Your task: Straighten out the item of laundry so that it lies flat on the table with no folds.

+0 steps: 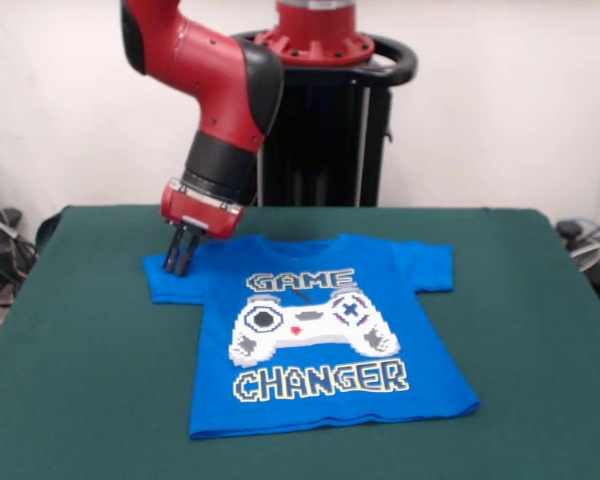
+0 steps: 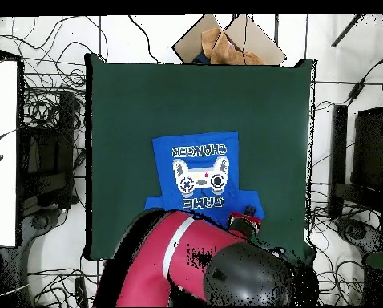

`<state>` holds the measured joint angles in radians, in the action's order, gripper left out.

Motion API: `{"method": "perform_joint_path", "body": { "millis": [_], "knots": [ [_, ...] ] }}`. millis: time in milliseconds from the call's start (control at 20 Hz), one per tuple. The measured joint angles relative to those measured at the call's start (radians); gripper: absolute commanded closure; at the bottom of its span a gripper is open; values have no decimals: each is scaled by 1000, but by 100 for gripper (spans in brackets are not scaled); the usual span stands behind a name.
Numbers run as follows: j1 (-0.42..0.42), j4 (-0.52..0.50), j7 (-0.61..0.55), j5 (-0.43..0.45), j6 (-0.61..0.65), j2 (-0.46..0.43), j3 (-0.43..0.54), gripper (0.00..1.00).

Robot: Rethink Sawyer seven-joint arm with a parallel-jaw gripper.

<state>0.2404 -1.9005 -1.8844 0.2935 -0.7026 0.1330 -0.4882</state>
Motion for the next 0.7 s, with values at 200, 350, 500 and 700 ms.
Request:
{"method": "perform_joint_path", "body": {
  "millis": [200,350,500,700],
  "knots": [
    [-10,0,0,-12,-37,-20,-15,100],
    [-10,0,0,-13,-38,-20,-18,100],
    [-6,0,0,-10,-24,-11,-18,100],
    [19,0,0,32,72,42,-13,100]
  ]
}}
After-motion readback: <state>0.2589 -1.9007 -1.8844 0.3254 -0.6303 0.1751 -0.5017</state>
